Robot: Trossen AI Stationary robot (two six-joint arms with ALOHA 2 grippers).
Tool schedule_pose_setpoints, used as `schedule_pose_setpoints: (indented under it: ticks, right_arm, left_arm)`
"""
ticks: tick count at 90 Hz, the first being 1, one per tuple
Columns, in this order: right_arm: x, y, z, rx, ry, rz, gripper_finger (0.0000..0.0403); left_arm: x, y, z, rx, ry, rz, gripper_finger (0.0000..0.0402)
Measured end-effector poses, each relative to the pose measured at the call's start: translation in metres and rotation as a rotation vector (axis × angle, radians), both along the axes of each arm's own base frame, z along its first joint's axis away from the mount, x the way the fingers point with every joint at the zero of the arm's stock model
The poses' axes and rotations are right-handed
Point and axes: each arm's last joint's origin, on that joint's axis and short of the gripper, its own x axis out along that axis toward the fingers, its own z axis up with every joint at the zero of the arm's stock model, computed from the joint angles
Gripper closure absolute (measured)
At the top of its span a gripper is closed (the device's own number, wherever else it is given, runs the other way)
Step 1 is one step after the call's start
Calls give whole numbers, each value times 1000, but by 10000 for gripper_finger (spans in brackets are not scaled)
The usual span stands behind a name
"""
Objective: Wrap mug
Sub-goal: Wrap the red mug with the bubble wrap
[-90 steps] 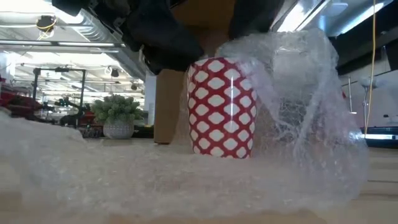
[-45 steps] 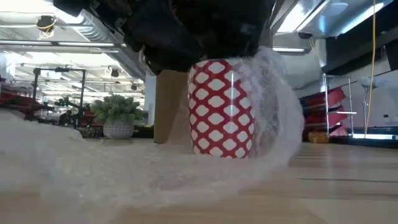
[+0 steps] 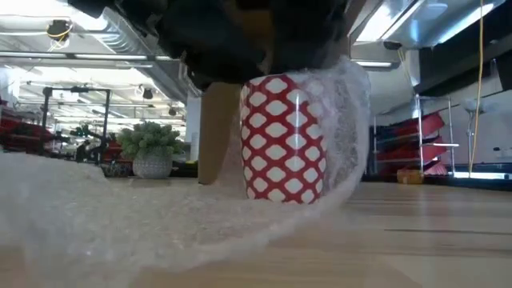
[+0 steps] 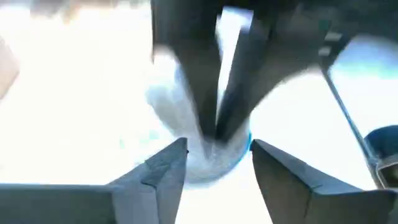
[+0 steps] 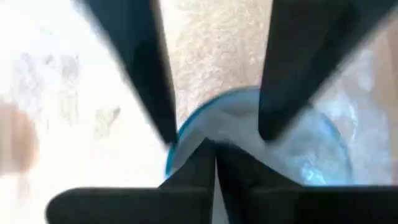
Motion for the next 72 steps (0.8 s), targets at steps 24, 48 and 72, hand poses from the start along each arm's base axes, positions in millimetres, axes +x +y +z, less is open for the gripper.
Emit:
schedule_pose_setpoints:
  ticks: [24, 48, 72]
  right_arm:
    - [-21, -6, 25, -60, 34, -26, 402]
    - [-37, -12, 16, -135, 174, -27, 402]
    - [-39, -14, -10, -154, 169, -6, 402]
  left_arm:
    - [0, 0, 0, -3, 2, -4, 237]
    - [-1, -2, 0, 0, 2, -6, 237]
    - [-1, -3, 0, -4, 2, -7, 237]
